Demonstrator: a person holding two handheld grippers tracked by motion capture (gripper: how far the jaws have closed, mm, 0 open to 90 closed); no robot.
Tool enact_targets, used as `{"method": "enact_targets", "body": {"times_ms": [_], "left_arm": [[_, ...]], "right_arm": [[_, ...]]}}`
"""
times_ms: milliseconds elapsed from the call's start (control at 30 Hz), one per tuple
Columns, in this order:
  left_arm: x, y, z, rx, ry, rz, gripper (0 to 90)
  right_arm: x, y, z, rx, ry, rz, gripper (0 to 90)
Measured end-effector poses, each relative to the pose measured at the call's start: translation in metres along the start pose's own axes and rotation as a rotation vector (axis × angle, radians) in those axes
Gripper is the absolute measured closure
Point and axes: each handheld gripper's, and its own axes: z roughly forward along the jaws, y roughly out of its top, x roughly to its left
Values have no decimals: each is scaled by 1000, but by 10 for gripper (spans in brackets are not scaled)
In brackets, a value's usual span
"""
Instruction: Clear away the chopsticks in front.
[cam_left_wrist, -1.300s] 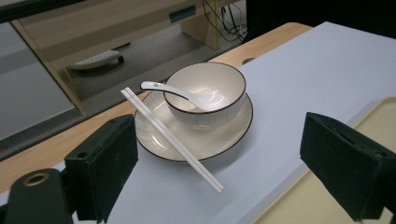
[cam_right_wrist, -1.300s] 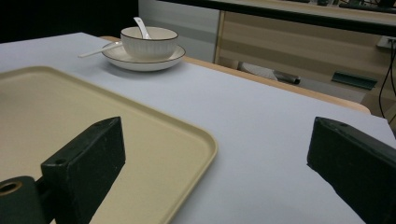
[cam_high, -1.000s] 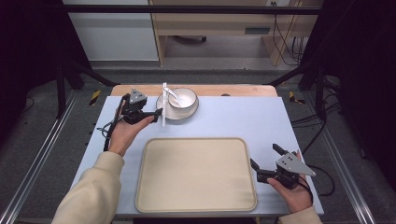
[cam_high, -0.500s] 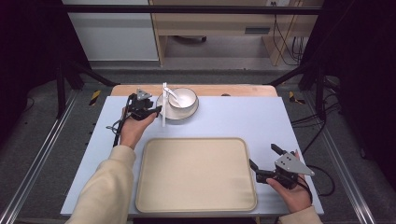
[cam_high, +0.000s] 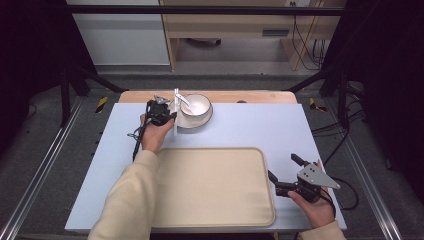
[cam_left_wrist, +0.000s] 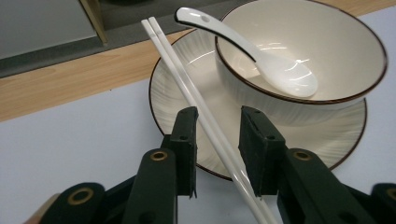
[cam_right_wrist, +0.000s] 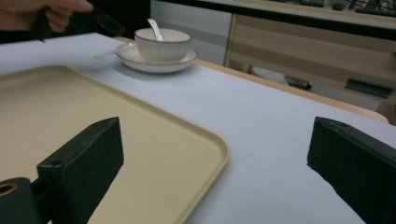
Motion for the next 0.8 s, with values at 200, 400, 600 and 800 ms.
{"method": "enact_targets", "body": {"times_ms": [200, 400, 600, 800], "left_arm": [[6, -2, 8, -2, 17, -23, 687], [4, -4, 13, 7, 17, -20, 704], [-1, -4, 18, 20, 30, -14, 721], [-3, -7, 23, 31, 33, -9, 730]], "right_arm": [[0, 2, -3, -56, 47, 18, 39], [0, 1, -2, -44, 53, 17, 42], [1, 1, -1, -38, 52, 16, 43], [1, 1, -1, -36, 54, 15, 44]]}}
